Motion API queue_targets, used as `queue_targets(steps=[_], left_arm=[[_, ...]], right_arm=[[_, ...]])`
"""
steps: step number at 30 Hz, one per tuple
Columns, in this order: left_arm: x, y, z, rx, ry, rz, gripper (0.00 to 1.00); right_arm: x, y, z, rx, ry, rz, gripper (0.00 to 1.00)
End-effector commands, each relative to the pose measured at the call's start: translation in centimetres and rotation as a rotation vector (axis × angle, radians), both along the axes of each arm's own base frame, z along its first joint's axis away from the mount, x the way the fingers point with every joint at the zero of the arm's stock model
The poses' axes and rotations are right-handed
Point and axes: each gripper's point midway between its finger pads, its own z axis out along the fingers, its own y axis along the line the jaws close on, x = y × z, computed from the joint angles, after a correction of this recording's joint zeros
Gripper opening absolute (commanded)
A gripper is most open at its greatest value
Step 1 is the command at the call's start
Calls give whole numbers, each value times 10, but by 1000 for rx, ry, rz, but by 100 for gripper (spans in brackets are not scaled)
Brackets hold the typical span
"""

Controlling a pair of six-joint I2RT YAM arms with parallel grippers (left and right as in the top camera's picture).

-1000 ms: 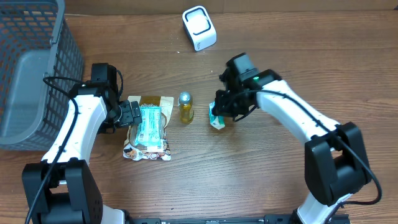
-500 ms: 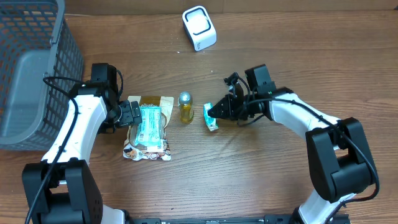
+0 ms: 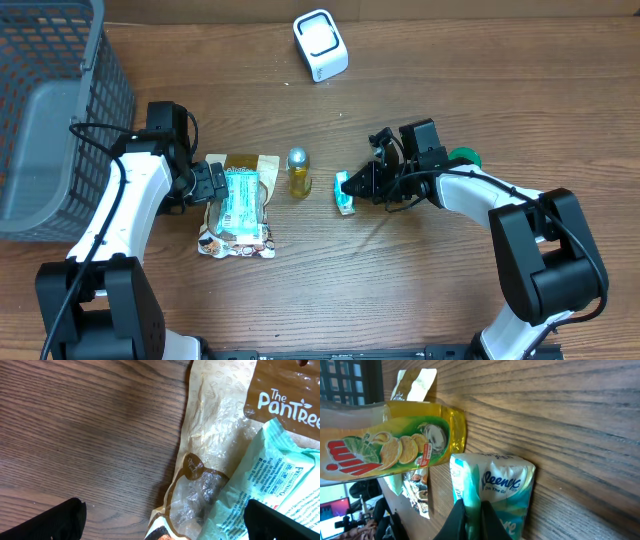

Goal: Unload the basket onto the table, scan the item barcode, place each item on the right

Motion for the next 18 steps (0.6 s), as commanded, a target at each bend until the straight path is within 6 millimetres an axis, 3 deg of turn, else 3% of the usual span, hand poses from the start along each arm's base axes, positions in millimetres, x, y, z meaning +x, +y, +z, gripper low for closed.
queue_targets(steps=[1,13,18], left_arm=[[4,-2,3,-6,-9,-15,100],[4,-2,3,-6,-9,-15,100],[4,-2,3,-6,-9,-15,99]], right_arm=[[4,-5,3,-25,-23,-26,8],[5,-9,-1,-54,-20,-40,34],[14,-7,16,-49,-53,-44,43]])
